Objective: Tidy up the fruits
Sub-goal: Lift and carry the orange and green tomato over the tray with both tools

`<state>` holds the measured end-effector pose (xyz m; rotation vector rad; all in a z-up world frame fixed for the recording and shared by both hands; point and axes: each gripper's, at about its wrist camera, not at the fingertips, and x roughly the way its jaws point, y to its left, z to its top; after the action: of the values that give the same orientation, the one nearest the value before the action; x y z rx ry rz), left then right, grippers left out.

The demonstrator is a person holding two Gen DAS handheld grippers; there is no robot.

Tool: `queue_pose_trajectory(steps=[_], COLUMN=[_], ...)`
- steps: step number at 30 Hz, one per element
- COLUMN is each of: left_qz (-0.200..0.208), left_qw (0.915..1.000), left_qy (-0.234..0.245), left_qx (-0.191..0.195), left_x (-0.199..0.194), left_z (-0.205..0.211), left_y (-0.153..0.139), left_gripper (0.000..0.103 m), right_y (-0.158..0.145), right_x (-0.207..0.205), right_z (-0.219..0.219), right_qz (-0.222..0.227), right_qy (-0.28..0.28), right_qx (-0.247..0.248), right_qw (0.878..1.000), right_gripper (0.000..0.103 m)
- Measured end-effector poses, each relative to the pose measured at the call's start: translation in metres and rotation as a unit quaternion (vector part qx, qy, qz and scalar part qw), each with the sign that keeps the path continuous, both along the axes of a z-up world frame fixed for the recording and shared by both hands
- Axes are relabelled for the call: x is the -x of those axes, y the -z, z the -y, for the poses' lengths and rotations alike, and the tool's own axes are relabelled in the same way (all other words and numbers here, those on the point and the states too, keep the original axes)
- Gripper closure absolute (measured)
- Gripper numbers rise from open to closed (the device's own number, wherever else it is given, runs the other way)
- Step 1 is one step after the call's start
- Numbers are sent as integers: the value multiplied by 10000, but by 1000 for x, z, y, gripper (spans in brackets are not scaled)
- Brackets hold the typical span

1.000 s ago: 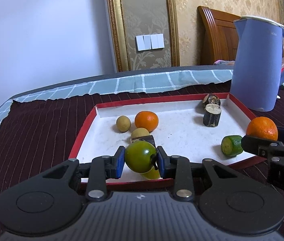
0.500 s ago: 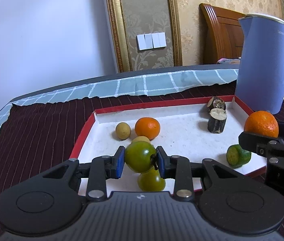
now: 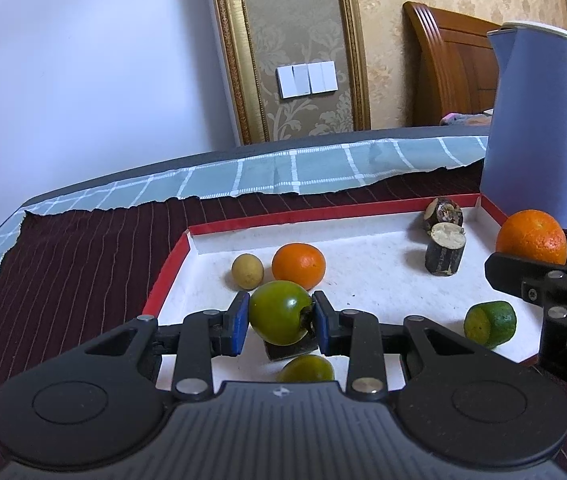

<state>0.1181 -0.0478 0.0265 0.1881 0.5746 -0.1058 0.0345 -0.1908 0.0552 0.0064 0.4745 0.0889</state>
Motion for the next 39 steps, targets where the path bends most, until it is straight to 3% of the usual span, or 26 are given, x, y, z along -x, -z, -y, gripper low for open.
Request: queue_pose_trajectory(steps=[39], left_qz=[-112], left_qw=[9994], left_qy=[-178], left_qx=[-272], left_x=[-59], left_z=[19], left_y=[5], left_gripper=[71], right_y=[12], right_x=[-67], right_z=[9], right_qz=[-329], right_qy=[268], right_qx=[-22], right_qw=[9991], right_gripper=[63])
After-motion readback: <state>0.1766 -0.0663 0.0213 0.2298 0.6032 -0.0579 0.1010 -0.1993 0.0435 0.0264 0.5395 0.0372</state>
